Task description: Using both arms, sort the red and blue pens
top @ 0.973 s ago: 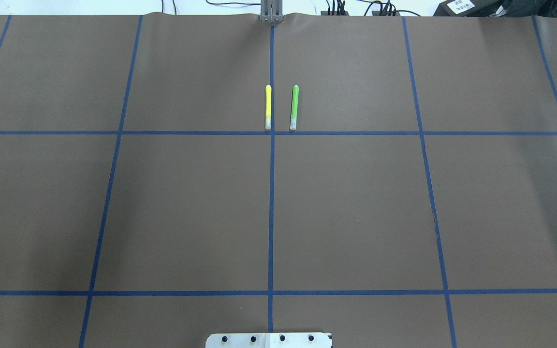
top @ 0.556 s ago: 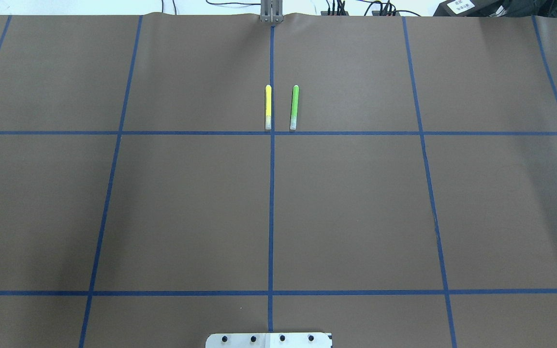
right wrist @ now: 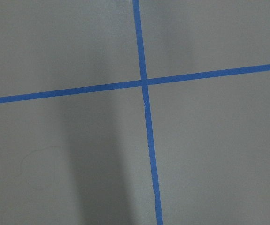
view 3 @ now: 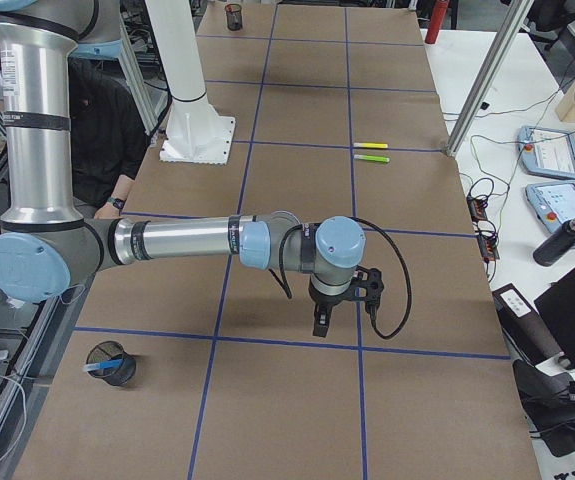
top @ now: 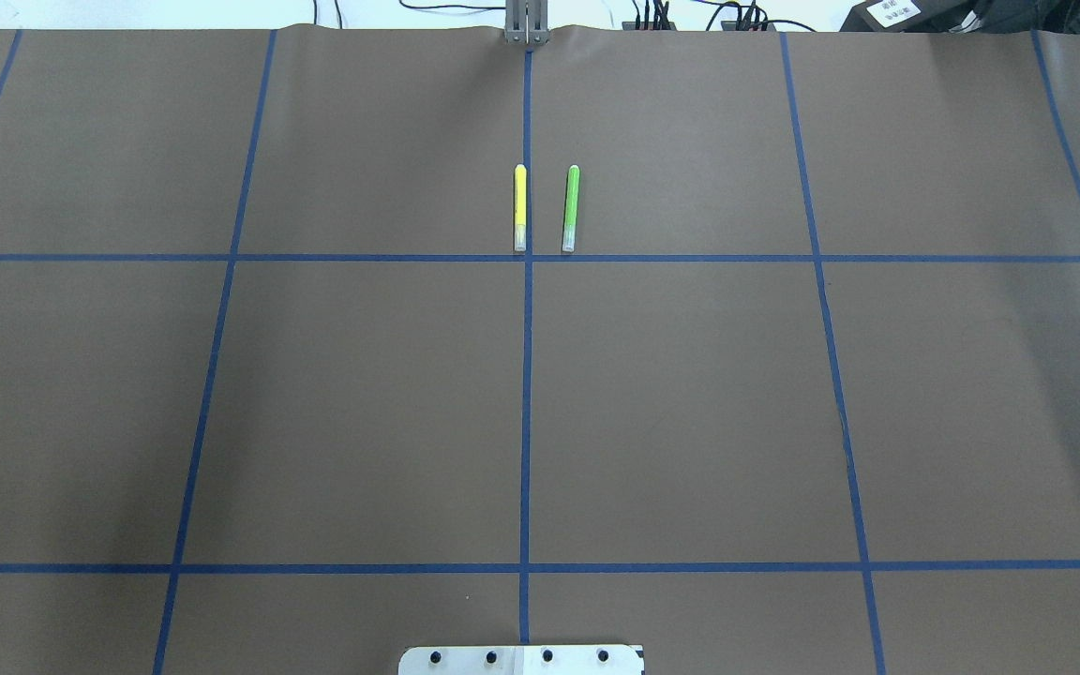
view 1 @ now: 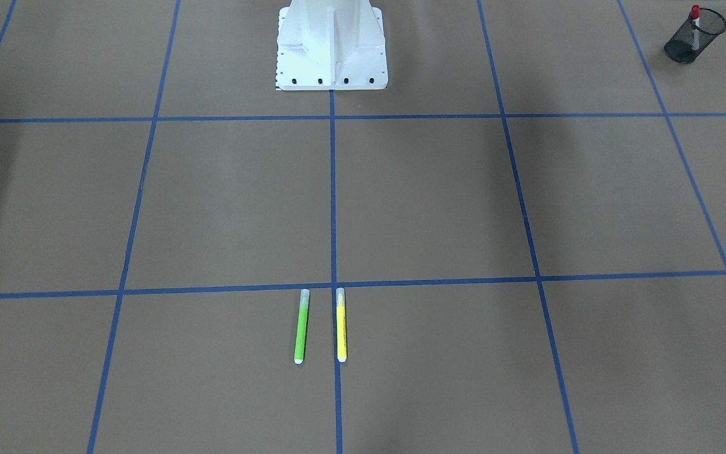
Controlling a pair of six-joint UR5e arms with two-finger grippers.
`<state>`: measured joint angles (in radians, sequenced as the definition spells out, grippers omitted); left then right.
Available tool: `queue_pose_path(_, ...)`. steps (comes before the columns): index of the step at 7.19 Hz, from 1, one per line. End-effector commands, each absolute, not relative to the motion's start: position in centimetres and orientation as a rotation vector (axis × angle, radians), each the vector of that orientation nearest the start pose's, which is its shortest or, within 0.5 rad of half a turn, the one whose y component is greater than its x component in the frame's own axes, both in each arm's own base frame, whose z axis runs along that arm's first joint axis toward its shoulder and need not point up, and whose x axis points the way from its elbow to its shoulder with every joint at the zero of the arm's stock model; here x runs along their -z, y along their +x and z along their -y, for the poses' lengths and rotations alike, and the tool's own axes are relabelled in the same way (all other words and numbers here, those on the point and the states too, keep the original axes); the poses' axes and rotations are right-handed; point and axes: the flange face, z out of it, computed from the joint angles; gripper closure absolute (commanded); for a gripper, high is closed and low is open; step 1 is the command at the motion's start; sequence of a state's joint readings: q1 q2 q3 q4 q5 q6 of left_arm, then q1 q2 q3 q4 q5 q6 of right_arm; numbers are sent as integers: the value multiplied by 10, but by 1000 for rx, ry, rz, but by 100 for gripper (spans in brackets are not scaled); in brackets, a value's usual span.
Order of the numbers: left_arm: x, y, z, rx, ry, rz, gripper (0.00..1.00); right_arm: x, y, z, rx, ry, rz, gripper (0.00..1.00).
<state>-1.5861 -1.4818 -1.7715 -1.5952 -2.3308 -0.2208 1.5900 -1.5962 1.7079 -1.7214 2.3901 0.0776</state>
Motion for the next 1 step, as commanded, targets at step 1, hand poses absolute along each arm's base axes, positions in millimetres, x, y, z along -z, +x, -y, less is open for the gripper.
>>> queue_pose_path(1,-599,-71,460,172,53,-775,0,-617,70,474,-110,-64,818,0)
